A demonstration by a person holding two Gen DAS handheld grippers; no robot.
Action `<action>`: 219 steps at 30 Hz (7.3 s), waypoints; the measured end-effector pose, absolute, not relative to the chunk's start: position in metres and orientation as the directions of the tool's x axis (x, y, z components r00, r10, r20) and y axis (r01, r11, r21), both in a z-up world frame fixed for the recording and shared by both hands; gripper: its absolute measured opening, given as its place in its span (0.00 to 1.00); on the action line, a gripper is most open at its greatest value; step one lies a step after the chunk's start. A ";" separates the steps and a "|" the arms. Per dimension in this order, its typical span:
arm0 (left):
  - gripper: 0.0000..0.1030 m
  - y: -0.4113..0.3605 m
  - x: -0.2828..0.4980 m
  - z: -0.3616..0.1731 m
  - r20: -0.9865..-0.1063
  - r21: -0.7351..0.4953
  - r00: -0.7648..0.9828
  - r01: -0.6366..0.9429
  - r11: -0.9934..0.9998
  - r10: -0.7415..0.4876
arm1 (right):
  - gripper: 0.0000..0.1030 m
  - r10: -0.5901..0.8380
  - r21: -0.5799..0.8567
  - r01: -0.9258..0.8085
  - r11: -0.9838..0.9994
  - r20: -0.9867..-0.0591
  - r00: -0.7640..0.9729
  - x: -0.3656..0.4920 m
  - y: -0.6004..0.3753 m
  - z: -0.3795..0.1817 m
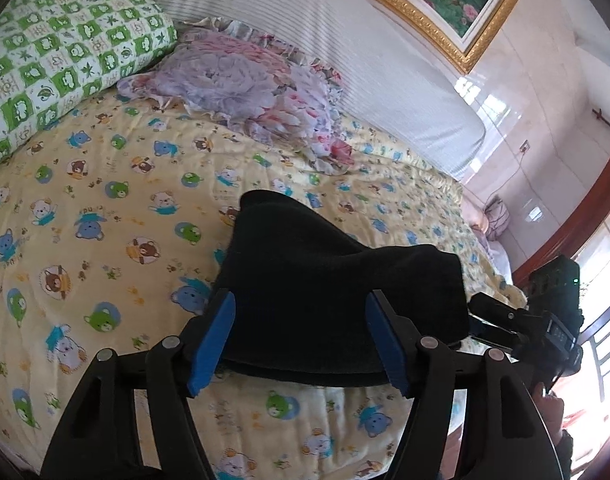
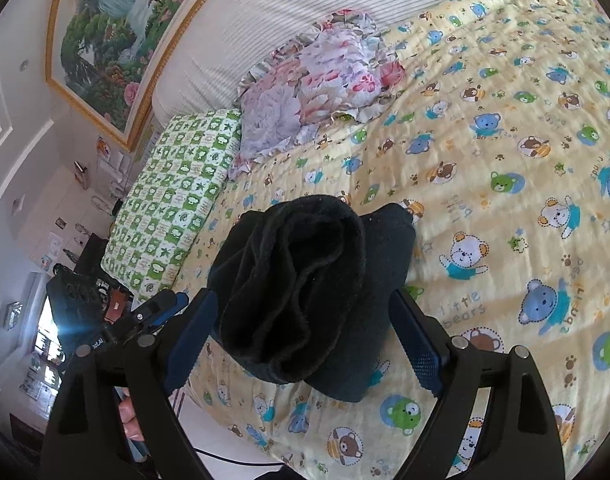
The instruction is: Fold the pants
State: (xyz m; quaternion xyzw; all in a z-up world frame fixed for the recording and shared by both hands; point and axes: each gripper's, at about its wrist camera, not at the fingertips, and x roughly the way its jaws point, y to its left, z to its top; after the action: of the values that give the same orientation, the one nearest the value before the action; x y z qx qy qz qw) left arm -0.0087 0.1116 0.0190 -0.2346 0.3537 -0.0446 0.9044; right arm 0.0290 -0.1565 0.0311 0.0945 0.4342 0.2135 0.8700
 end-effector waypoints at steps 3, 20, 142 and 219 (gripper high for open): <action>0.67 0.119 -0.007 0.017 -0.622 -0.460 0.744 -0.094 0.883 -0.244 | 0.86 0.446 0.346 -0.283 0.895 -0.724 0.526 0.029 -0.154 0.029; 0.69 0.129 0.019 -0.003 -0.676 -0.456 0.690 -0.116 0.882 -0.259 | 0.89 0.417 0.340 -0.241 0.909 -0.754 0.508 0.033 -0.151 0.014; 0.79 0.116 0.039 0.001 -0.708 -0.083 0.688 -0.305 0.949 0.159 | 0.90 0.333 -0.099 -0.628 0.772 -0.778 0.533 0.104 -0.061 0.008; 0.83 0.117 0.055 -0.021 -0.693 0.128 0.636 -0.354 0.926 0.339 | 0.92 0.299 -0.142 -0.617 0.774 -0.777 0.554 0.122 -0.052 -0.012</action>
State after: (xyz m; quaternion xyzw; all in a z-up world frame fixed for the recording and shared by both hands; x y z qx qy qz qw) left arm 0.0549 0.1174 -0.0208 -0.0099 0.3812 0.1917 0.9044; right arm 0.1223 -0.0522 -0.0116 -0.2041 0.3898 0.2670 0.8574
